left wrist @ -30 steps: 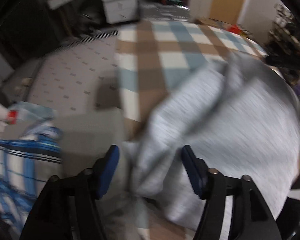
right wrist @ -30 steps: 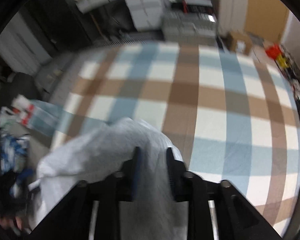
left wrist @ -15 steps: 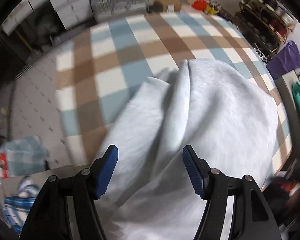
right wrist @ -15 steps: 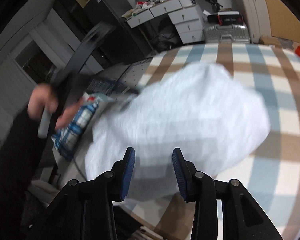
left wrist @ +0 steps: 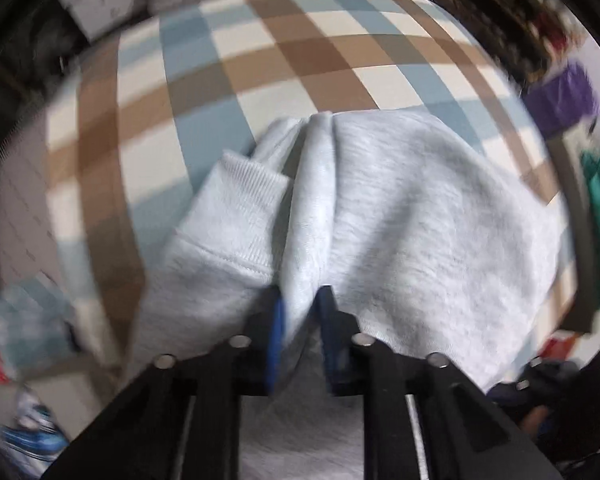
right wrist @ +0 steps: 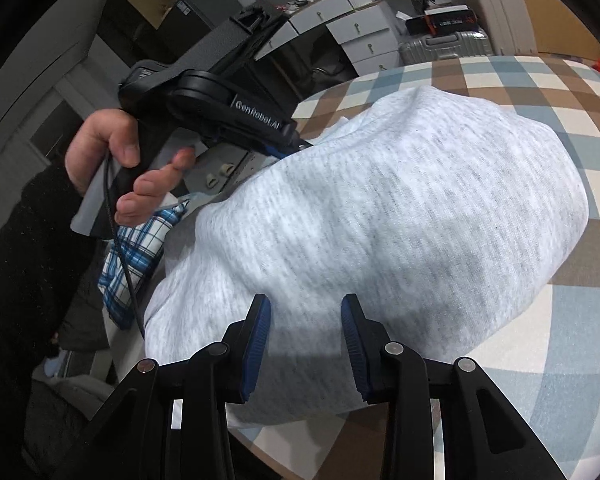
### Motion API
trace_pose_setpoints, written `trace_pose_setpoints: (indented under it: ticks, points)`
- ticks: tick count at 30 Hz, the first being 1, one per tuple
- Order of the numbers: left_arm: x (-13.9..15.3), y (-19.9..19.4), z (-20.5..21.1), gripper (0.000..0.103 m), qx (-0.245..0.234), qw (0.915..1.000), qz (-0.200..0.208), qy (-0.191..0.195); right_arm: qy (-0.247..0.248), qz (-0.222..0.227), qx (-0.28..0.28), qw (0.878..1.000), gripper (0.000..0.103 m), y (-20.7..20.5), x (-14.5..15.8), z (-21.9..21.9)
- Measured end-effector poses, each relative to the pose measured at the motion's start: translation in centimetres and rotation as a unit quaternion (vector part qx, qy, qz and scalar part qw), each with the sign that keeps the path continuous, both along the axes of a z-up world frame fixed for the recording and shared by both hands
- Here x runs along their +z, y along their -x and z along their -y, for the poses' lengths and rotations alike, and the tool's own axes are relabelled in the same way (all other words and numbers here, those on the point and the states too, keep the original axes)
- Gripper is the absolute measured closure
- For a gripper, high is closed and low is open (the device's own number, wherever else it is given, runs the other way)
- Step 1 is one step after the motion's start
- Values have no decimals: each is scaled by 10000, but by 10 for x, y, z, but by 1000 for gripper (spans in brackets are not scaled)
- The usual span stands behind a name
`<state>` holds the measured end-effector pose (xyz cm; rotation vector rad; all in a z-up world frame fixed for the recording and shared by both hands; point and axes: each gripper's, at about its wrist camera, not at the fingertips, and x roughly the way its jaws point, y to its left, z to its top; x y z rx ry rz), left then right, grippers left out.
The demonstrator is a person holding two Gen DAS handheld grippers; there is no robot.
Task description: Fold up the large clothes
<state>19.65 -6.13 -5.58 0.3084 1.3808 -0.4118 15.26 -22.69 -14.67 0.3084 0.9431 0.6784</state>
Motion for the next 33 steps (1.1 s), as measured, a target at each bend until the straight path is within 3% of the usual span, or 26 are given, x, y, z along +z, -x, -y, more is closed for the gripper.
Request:
trace_pose_setpoints:
  ticks: [2, 4, 6, 10, 13, 15, 16, 17, 18, 19, 22, 24, 25, 26, 29, 32, 33]
  points:
    - [3, -3, 8, 102, -254, 9963, 554, -612, 14, 31, -25, 10000, 67, 3, 0, 0]
    - [8, -4, 12, 103, -328, 9812, 1226, -1456, 73, 53, -45, 9999, 67, 5, -1, 0]
    - [9, -15, 2, 103, -191, 9758, 1374, -1688, 100, 67, -78, 9999, 67, 7, -1, 0]
    - [17, -30, -25, 103, 350, 9856, 1225, -1112, 75, 63, -126, 9999, 67, 9, -1, -1]
    - [30, -24, -38, 103, 359, 9948, 910, -283, 64, 64, -108, 9999, 67, 10, 0, 0]
    - [29, -22, -37, 103, 340, 9974, 635, 54, 32, 41, -115, 9999, 67, 10, -1, 1]
    - [24, -21, -38, 87, 295, 9985, 411, 195, 30, 34, -122, 9999, 67, 9, -1, 1]
    - [18, -21, -39, 58, 254, 9991, 199, 279, 32, 29, -133, 9999, 67, 9, 0, 1]
    - [10, -21, -37, 45, 319, 9991, 89, 269, 33, 23, -149, 9999, 67, 9, 0, 1]
    - [4, -20, -37, 40, 375, 9989, 5, 276, 34, 23, -157, 9999, 67, 9, 0, 1]
    - [-9, -18, -35, 40, 434, 9979, -267, 410, 3, 18, -167, 9999, 67, 9, -1, 1]
    - [-18, -17, -34, 49, 477, 9975, -364, 381, -20, 8, -167, 9999, 67, 9, -1, 2]
    - [-19, -16, -33, 81, 409, 9980, -339, 356, -24, 9, -165, 9999, 67, 9, -1, 2]
    - [-12, -5, -27, 96, 338, 9982, -370, 316, -31, 13, -165, 9999, 67, 9, -1, 2]
    - [-6, 8, -19, 103, 1, 9999, 17, -114, -32, 31, -193, 9998, 67, 9, -1, 2]
    - [-1, 8, -17, 103, 72, 9964, 524, -670, 111, 55, -197, 9997, 67, 9, 0, -3]
    - [2, 7, -15, 103, 101, 9865, 1028, -1272, 259, 44, -186, 9995, 67, 9, 1, -6]
